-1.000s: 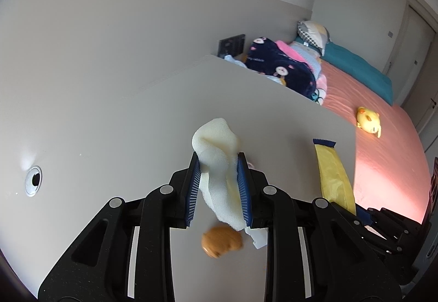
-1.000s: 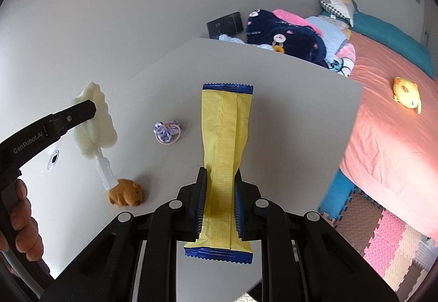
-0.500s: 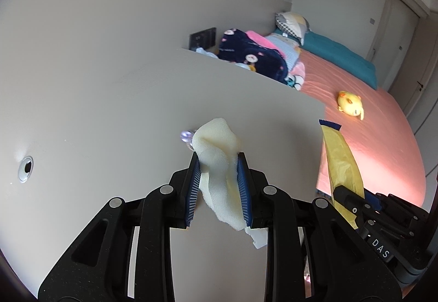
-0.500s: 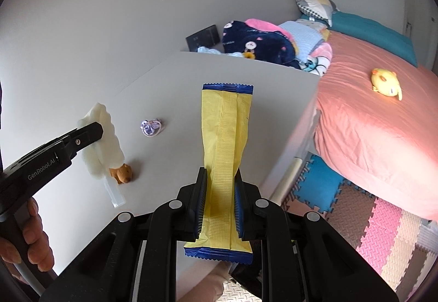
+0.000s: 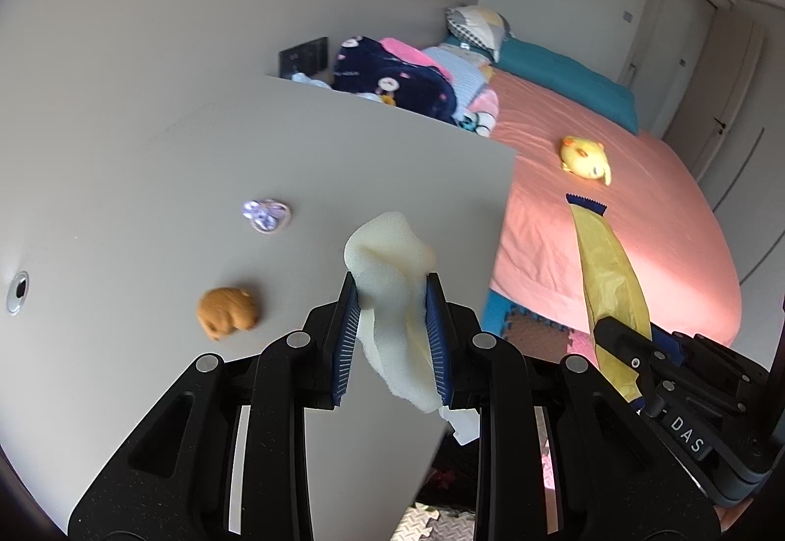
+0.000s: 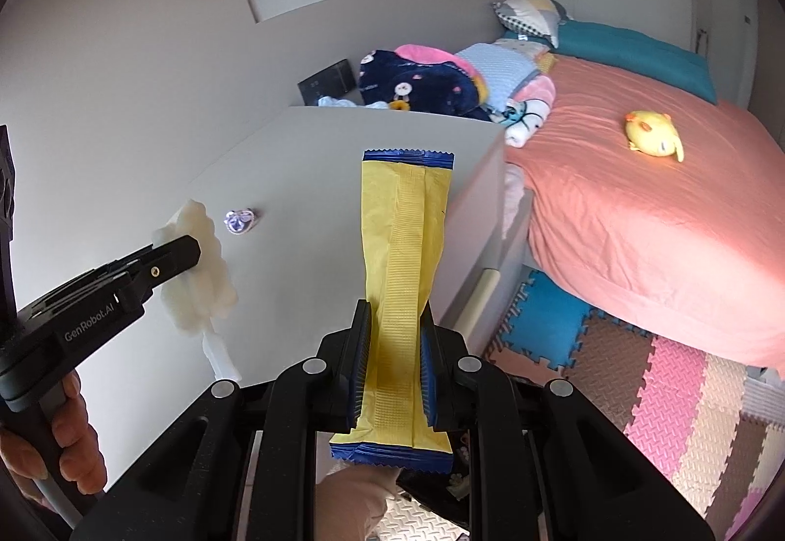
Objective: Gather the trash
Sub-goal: 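Lift the white sponge and yellow packet and carry them toward the bin, then open both tools to drop the sponge and packet into the black bin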
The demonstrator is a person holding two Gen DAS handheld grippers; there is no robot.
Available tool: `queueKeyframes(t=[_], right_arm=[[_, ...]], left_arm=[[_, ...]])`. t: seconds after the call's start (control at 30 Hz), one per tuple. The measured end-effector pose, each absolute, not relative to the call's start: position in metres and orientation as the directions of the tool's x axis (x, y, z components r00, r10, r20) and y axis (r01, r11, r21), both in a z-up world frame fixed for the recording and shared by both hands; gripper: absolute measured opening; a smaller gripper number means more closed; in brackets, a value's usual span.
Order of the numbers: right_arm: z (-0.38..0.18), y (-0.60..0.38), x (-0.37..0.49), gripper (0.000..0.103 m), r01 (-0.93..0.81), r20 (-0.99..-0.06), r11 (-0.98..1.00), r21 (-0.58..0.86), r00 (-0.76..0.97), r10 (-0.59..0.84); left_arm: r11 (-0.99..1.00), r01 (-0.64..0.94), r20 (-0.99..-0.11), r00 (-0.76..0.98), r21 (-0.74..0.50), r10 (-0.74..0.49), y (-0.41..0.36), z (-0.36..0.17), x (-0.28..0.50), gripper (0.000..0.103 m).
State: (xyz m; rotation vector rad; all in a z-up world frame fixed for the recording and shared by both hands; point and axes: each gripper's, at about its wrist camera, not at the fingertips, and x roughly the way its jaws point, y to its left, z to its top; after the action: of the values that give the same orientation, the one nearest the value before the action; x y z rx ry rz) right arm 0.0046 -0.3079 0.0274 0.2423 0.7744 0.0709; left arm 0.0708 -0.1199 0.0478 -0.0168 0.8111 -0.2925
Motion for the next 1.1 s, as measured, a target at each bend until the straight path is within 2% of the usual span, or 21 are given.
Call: queueKeyframes(t=[0.97, 1.03, 1.07, 1.1], right_arm=[[0.001, -0.405, -0.045, 0.019, 0.240, -0.706, 0.934, 0.265, 0.708, 0.019], [-0.001, -0.408, -0.045, 0.019, 0.247, -0.711, 0.932, 0.266, 0.703, 0.016], [-0.003, -0.410, -0.044, 0.020, 0.255, -0.717, 0.931, 0.261, 0.697, 0.010], [-0.004, -0.411, -0.043, 0.027, 0.261, -0.722, 0.931, 0.255, 0.692, 0.004]], left_arm=[[0.840, 0.540, -0.798, 0.479, -0.061, -0.365, -0.232, 0.001, 0.021, 0.027], [0.829, 0.557, -0.807, 0.467, -0.050, -0.362, -0.239, -0.003, 0.018, 0.028], [0.824, 0.565, -0.814, 0.457, -0.047, -0.359, -0.241, -0.005, 0.017, 0.034], [0.810, 0.585, -0.829, 0.429, -0.047, -0.358, -0.245, -0.009, 0.016, 0.045]])
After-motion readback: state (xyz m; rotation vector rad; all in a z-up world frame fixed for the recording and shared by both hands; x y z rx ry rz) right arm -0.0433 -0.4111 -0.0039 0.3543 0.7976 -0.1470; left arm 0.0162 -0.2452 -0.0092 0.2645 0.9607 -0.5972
